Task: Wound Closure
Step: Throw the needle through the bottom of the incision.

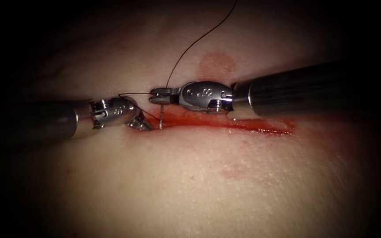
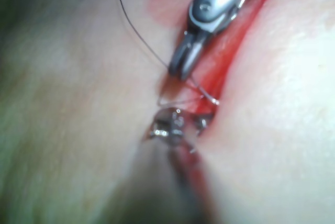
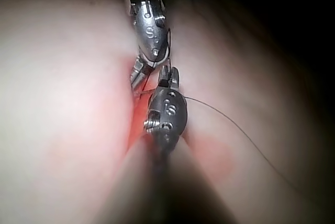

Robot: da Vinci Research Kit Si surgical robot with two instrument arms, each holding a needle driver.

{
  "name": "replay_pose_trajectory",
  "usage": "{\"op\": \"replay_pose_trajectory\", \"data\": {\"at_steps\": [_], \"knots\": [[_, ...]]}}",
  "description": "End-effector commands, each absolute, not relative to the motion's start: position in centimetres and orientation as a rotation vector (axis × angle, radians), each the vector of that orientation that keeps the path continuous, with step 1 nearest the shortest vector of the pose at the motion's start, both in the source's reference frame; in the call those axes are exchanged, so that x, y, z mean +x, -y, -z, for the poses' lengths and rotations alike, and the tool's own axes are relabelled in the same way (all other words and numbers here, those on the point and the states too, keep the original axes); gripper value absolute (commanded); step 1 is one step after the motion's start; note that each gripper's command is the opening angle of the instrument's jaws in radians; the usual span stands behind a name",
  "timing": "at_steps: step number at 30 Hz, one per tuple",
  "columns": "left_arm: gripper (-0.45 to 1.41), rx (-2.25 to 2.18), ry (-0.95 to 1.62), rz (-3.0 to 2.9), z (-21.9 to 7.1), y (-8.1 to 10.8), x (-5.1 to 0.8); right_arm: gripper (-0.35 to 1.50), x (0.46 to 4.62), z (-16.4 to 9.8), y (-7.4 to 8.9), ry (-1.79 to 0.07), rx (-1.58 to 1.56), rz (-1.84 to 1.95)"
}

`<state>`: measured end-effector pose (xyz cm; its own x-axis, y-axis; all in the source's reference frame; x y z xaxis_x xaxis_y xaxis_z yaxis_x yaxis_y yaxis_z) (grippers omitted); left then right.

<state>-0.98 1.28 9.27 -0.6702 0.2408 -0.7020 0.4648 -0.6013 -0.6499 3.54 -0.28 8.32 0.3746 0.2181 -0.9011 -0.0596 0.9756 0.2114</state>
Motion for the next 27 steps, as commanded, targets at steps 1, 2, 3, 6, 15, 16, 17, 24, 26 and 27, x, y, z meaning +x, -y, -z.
{"op": "replay_pose_trajectory", "data": {"at_steps": [1, 2, 3, 6, 15, 16, 17, 24, 26, 27], "knots": [[-0.35, 1.206, -1.330, 2.404, -9.34, -1.27, -1.03, -0.35, 3.61, -8.36, 0.33, -1.177, 0.156, -0.172], [-0.35, 1.208, -1.325, 2.400, -9.34, -1.27, -1.03, -0.35, 3.61, -8.36, 0.34, -1.178, 0.157, -0.172], [-0.35, 1.209, -1.322, 2.402, -9.34, -1.27, -1.03, -0.35, 3.61, -8.36, 0.34, -1.177, 0.164, -0.181], [-0.35, 1.209, -1.322, 2.402, -9.34, -1.27, -1.03, -0.35, 3.61, -8.35, 0.33, -1.171, 0.189, -0.212], [-0.35, 1.211, -1.314, 2.411, -9.33, -1.26, -1.02, -0.35, 3.60, -8.26, 0.23, -1.154, 0.281, -0.415], [-0.35, 1.211, -1.311, 2.413, -9.32, -1.26, -1.02, -0.35, 3.60, -8.25, 0.22, -1.152, 0.293, -0.431], [-0.35, 1.214, -1.303, 2.412, -9.32, -1.26, -1.02, -0.35, 3.60, -8.25, 0.22, -1.148, 0.302, -0.448], [-0.35, 1.226, -1.284, 2.426, -9.30, -1.27, -1.02, -0.35, 3.61, -8.21, 0.26, -1.086, 0.378, -0.533], [-0.35, 1.227, -1.281, 2.429, -9.30, -1.27, -1.02, -0.35, 3.61, -8.20, 0.27, -1.068, 0.391, -0.537], [-0.35, 1.227, -1.281, 2.429, -9.30, -1.27, -1.02, -0.35, 3.61, -8.20, 0.27, -1.061, 0.391, -0.536]]}}
